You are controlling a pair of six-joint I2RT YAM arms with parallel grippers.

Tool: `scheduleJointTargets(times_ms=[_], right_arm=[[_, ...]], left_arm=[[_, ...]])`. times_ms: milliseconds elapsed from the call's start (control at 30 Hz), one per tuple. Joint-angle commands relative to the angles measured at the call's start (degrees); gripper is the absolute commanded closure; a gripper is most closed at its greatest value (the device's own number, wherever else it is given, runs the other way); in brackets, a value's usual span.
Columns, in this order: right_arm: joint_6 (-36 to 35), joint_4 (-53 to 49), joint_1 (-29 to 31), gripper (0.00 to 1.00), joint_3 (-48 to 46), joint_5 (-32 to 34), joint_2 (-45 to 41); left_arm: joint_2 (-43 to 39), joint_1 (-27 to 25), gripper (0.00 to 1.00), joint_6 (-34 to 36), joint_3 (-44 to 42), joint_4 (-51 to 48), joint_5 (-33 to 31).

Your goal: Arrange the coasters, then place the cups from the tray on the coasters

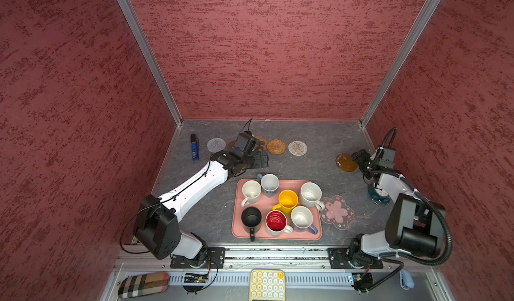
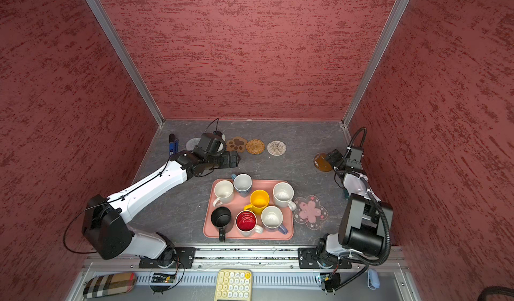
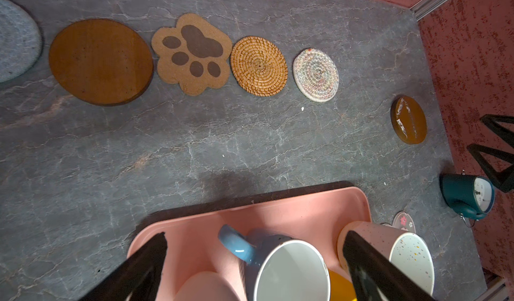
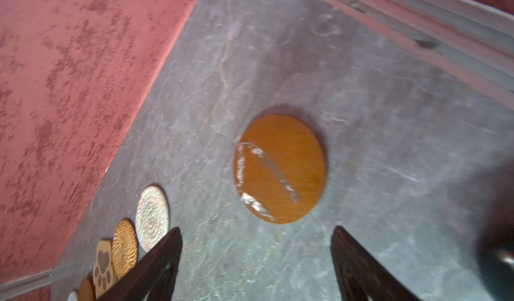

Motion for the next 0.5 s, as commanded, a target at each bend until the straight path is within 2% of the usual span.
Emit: scheduleJointTargets(times_ms=[0, 300, 467], right_arm=[[1.54, 7.51, -1.72, 0.18, -2.06, 0.05, -1.58], [1.11, 11.86, -3.7, 0.24, -3.52, 1.49, 3.63], [0.8, 12.92, -3.83, 0.26, -3.37, 1.63, 6.53]], left_arm=[[2.72, 0.51, 0.0, 1.41, 1.86, 3.3, 1.39], [5.98, 1.78, 0.0, 1.93, 1.19, 6.57, 3.31], [4.52, 3.27, 0.0, 0.91, -3.12, 10.58, 5.95]])
